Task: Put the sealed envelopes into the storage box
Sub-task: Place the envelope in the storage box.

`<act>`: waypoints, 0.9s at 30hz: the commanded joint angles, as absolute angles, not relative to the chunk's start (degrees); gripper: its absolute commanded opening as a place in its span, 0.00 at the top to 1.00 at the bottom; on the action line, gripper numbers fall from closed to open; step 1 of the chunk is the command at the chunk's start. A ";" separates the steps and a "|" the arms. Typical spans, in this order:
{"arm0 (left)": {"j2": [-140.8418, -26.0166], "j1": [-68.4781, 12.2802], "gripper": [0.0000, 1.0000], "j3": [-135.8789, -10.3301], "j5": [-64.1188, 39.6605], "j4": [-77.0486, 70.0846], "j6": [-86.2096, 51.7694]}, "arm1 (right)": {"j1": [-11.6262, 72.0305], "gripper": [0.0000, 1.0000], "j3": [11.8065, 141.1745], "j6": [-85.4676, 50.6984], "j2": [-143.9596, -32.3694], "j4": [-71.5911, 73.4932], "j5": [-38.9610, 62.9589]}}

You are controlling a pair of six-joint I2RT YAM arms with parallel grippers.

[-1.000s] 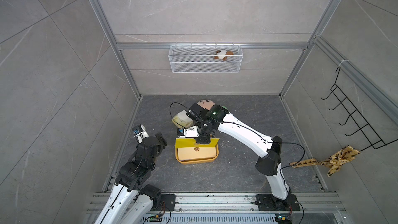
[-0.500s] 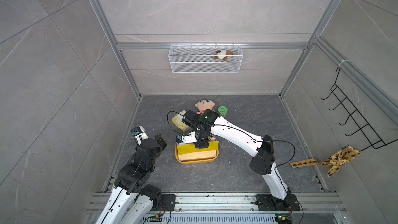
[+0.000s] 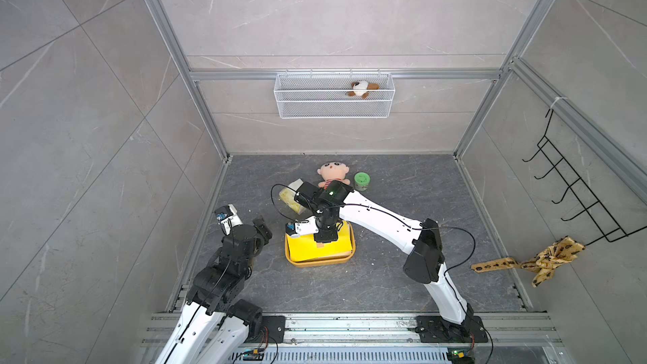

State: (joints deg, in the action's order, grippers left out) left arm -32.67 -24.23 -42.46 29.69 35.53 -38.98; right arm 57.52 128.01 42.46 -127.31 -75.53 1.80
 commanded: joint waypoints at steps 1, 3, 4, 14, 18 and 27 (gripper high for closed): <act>-33.13 -24.15 0.24 -42.26 29.41 33.73 -38.07 | 57.53 0.70 127.11 40.96 -127.00 -74.68 1.54; -33.22 -24.17 0.24 -42.23 29.32 33.75 -38.09 | 56.95 0.71 126.78 40.51 -127.05 -74.01 1.49; -33.14 -24.19 0.24 -42.27 29.36 33.75 -38.12 | 56.52 0.72 126.90 39.63 -127.14 -73.48 1.28; -33.22 -24.24 0.24 -42.20 29.05 33.66 -37.98 | 49.13 0.72 110.90 10.09 -116.12 -48.36 -5.40; -33.20 -24.21 0.23 -42.18 28.95 33.48 -37.99 | 49.30 0.75 98.88 -5.48 -109.30 -39.07 -12.06; -33.68 -24.24 0.23 -42.06 28.49 33.40 -37.93 | 50.04 0.78 84.87 -16.98 -105.07 -27.79 -14.18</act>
